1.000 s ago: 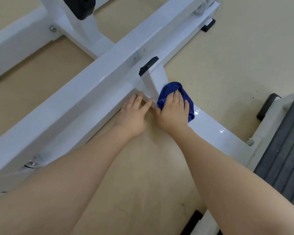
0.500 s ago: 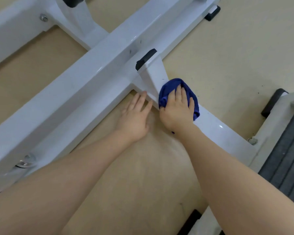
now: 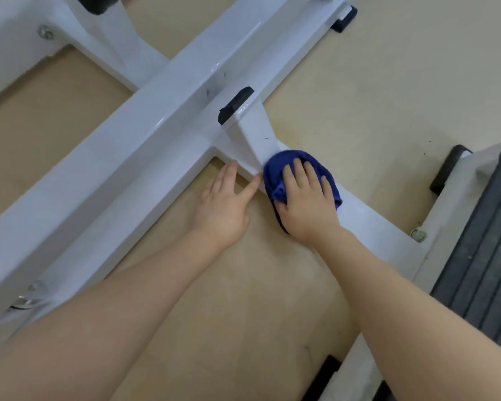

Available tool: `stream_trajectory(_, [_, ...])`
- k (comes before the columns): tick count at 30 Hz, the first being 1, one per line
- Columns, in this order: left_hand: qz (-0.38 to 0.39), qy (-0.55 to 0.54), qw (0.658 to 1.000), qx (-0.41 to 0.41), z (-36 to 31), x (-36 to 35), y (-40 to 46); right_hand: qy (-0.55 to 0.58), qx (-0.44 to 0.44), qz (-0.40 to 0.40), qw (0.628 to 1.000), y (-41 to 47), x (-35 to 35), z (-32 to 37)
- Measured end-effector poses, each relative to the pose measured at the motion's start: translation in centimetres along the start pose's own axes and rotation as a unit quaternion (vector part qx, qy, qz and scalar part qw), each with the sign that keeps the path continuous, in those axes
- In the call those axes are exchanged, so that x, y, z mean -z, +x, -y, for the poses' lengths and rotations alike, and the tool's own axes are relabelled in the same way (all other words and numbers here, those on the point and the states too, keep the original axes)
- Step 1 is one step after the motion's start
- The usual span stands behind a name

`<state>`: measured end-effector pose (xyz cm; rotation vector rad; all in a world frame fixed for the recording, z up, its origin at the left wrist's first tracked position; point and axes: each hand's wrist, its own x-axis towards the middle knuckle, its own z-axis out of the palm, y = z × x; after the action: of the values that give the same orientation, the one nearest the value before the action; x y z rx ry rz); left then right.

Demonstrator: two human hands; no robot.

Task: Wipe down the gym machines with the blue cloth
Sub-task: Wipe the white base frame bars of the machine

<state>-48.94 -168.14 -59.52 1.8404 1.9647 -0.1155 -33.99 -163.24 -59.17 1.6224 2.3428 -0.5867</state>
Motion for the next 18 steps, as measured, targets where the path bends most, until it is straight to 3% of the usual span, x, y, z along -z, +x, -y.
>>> stream_trajectory(6, [0.025,-0.013,1.0,0.007,-0.7,0.2,-0.2,-0.064,-0.133,0.07,0.987,-6.4,-0.3,-2.8])
stream_trajectory(11, [0.021,-0.039,0.998,0.034,-1.5,0.3,-0.5,0.006,-0.031,0.033,0.999,-0.4,0.2,1.3])
stream_trajectory(13, [0.025,-0.04,0.998,0.043,-1.9,0.7,-0.5,0.005,-0.029,0.043,0.999,-1.1,0.0,0.6])
stream_trajectory(15, [0.034,-0.039,0.998,0.048,-2.3,1.2,-0.6,-0.035,-0.078,0.062,0.994,-4.5,-0.8,-1.7])
stream_trajectory(18, [0.03,-0.028,0.998,0.039,-2.3,1.5,-0.5,-0.046,-0.242,0.126,0.961,-9.1,-0.7,-3.8])
